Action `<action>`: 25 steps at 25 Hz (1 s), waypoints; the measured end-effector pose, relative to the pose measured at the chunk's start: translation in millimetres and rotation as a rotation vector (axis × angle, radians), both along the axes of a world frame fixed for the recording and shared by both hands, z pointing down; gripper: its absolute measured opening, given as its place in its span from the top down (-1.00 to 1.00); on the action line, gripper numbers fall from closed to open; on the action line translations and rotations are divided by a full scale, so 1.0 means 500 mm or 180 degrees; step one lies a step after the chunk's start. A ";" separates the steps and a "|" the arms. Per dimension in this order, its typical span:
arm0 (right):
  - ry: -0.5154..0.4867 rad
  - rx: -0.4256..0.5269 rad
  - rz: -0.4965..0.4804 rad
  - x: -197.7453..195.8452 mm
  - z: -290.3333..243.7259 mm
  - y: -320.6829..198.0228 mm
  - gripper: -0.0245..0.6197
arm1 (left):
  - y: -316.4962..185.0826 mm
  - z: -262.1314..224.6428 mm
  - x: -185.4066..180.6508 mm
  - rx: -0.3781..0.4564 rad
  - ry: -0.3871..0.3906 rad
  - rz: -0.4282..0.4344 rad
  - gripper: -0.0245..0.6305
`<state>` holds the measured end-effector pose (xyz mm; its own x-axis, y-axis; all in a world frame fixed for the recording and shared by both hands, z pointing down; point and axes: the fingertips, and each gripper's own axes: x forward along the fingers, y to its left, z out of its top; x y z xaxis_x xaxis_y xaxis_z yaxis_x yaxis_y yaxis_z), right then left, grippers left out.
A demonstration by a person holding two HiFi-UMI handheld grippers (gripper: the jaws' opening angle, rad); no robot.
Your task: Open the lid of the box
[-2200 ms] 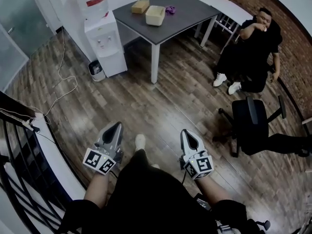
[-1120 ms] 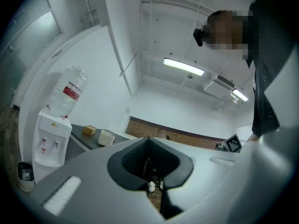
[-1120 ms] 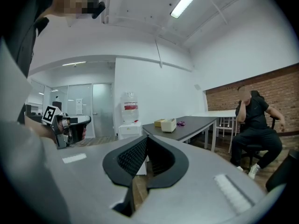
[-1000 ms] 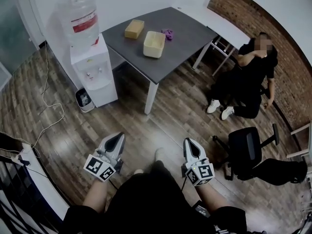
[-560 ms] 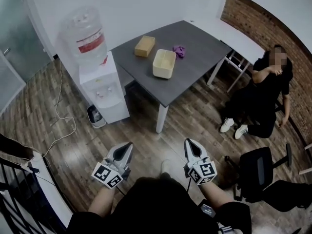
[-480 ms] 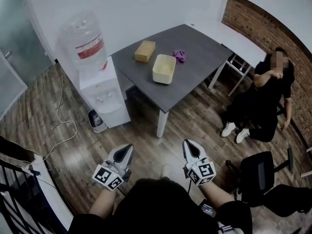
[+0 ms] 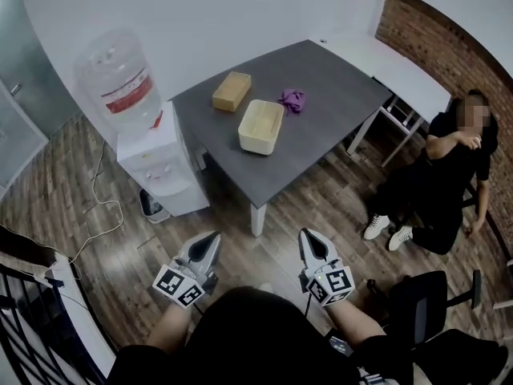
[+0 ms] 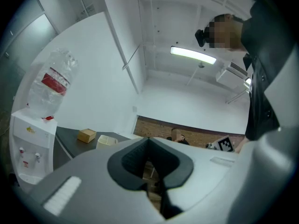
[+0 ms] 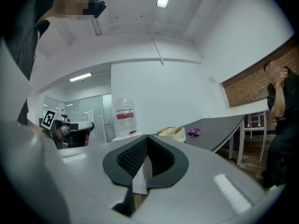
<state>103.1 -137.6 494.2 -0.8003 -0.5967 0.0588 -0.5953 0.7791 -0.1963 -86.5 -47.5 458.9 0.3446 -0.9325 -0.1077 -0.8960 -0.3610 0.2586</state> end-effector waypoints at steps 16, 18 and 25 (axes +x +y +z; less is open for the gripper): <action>0.0021 0.0020 0.0275 0.038 0.002 -0.162 0.92 | -0.196 0.017 -0.011 -0.0089 -0.0058 0.0138 0.93; 0.0061 0.0080 0.0309 0.031 -0.004 -0.185 0.92 | -0.234 0.017 -0.022 -0.0067 -0.0051 0.0185 0.93; 0.0112 0.0224 0.0482 -0.021 -0.035 -0.309 0.92 | -0.377 0.001 -0.072 0.0074 -0.0088 0.0348 0.93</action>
